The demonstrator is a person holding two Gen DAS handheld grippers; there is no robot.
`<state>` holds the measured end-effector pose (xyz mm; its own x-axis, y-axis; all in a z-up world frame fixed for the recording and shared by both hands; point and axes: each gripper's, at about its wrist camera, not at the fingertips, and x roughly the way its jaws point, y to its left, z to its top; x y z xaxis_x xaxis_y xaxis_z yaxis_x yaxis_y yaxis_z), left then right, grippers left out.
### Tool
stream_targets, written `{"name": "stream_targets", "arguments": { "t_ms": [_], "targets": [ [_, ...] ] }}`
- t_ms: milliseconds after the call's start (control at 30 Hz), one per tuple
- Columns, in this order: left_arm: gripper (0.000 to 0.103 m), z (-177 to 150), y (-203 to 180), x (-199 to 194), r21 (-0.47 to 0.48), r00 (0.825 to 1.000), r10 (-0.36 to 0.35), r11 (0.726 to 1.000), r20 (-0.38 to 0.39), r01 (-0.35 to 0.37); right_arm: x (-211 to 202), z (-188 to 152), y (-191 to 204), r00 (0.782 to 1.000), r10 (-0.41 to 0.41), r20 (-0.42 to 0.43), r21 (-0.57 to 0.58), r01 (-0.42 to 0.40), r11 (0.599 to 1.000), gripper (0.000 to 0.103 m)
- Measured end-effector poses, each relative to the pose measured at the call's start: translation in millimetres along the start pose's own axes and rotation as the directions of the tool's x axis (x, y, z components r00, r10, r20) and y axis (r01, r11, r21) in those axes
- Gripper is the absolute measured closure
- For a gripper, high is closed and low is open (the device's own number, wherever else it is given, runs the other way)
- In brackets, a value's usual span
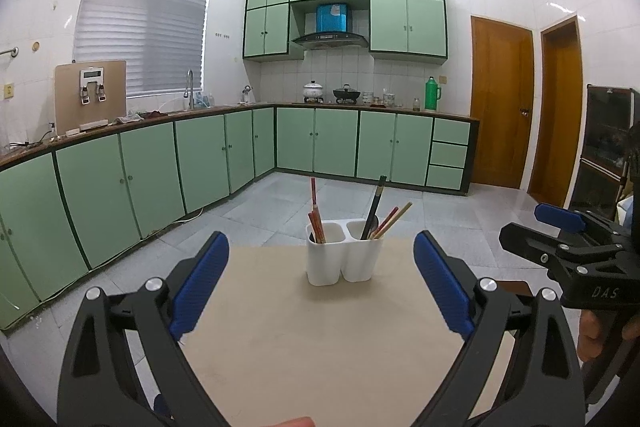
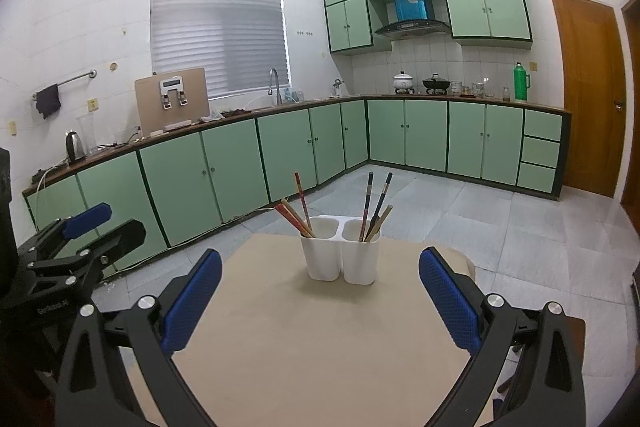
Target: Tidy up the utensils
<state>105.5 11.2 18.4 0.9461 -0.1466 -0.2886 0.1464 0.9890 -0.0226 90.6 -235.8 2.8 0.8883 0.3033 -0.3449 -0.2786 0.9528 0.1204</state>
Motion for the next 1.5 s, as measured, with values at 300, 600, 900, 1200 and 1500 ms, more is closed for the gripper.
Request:
{"name": "stream_targets", "arguments": {
  "t_ms": [300, 600, 900, 1200, 1500],
  "targets": [
    [0.012, -1.5, -0.2, 2.0, -0.003, 1.0, 0.003, 1.0, -0.005, -0.003, 0.3, 1.6, 3.5, 1.0, 0.002, 0.001, -0.004, -0.002, 1.0, 0.006],
    [0.012, -1.8, 1.7, 2.9, -0.008, 1.0, 0.009, 1.0, -0.003, -0.009, 1.6, 1.2, 7.3, 1.0, 0.006, 0.001, -0.007, -0.006, 1.0, 0.006],
    [0.012, -3.4, 2.1, 3.4, -0.008, 1.0, 0.012, 1.0, -0.005, -0.012, 2.9, 1.8, 9.3, 1.0, 0.006, -0.002, -0.007, -0.006, 1.0, 0.006],
    [0.012, -3.3, 1.2, 3.3, -0.008, 1.0, 0.012, 1.0, -0.005, -0.012, 2.9, 1.6, 9.1, 1.0, 0.007, -0.001, -0.008, -0.007, 1.0, 0.006],
    [0.012, -3.2, 1.6, 4.3, -0.009, 1.0, 0.012, 1.0, -0.007, -0.012, 2.2, 1.4, 9.5, 1.0, 0.007, -0.004, -0.006, -0.007, 1.0, 0.006]
  ]
}}
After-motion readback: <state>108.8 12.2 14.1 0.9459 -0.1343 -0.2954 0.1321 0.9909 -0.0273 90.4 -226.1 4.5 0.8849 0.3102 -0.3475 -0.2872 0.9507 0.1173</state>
